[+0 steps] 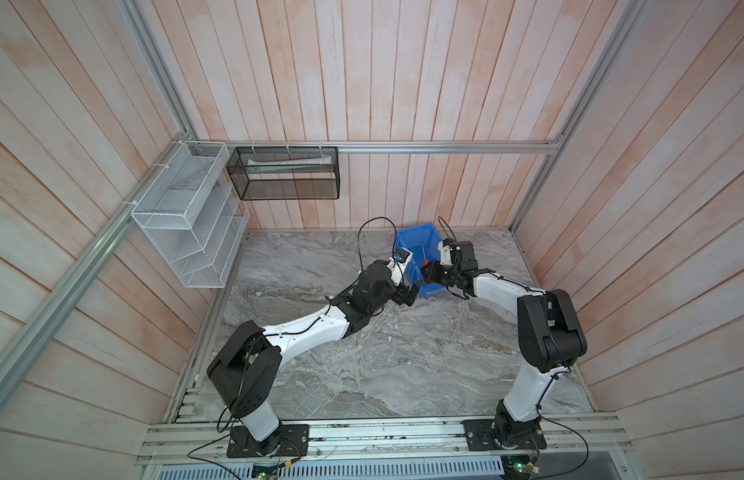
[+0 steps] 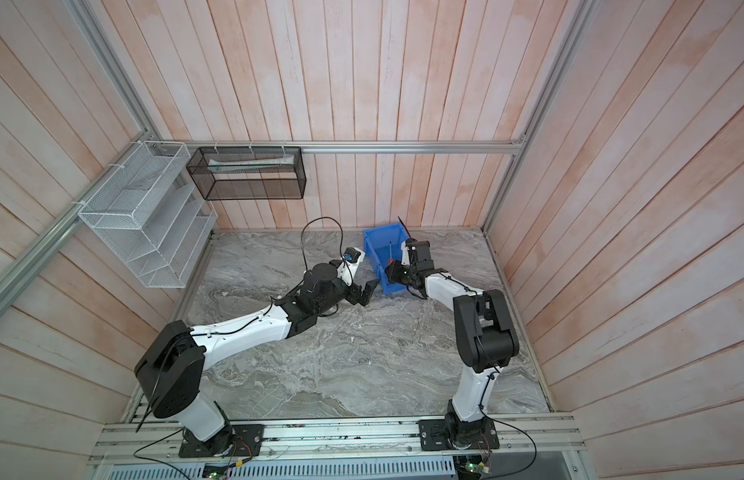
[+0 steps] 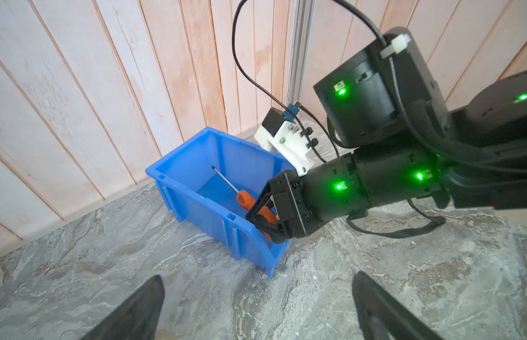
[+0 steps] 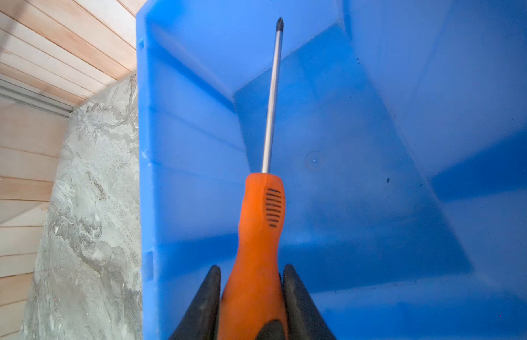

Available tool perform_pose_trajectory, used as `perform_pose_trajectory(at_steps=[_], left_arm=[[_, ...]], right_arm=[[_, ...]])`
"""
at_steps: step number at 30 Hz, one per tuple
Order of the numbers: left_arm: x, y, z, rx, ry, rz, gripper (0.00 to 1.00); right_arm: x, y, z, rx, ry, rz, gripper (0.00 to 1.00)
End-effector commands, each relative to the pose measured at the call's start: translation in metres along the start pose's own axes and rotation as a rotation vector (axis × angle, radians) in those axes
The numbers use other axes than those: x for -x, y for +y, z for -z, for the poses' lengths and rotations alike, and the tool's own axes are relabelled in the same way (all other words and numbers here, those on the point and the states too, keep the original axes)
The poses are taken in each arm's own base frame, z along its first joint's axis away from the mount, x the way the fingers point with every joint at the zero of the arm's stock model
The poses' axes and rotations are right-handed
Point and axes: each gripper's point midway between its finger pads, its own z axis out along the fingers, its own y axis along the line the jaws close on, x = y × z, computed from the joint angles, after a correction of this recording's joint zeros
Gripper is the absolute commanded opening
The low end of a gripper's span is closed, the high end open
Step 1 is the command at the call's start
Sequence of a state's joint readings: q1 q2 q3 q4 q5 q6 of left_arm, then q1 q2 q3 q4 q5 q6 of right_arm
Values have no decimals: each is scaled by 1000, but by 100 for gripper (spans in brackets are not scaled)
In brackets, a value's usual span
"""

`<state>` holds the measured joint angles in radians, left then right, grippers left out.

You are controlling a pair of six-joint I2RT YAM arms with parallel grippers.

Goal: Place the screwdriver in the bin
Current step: 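Carry the screwdriver over the bin with the right gripper while the left steadies it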

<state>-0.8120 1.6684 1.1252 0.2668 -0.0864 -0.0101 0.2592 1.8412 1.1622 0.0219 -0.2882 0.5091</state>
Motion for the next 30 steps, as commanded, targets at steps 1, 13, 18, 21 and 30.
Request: perform_pose_trajectory(at_steps=[1,13,18,21,30], left_arm=[[14,4,7,17,-42,-12,100],[14,6,11,26,-59,-7,100],[15,6,13,30,-69,-4,100],[16,7,15,32,-75,-4,100],[15,8,16,36,-77,-2,100]], right_arm=[[34,12,0,33,-108,-37,10],[39,-3,-30,33,-157,-167,14],[35,-12,-36,-1,-156,-169,15],[28,-16,-40,-12,-143,-167,18],[21,-23,-42,-33,-135,-163,35]])
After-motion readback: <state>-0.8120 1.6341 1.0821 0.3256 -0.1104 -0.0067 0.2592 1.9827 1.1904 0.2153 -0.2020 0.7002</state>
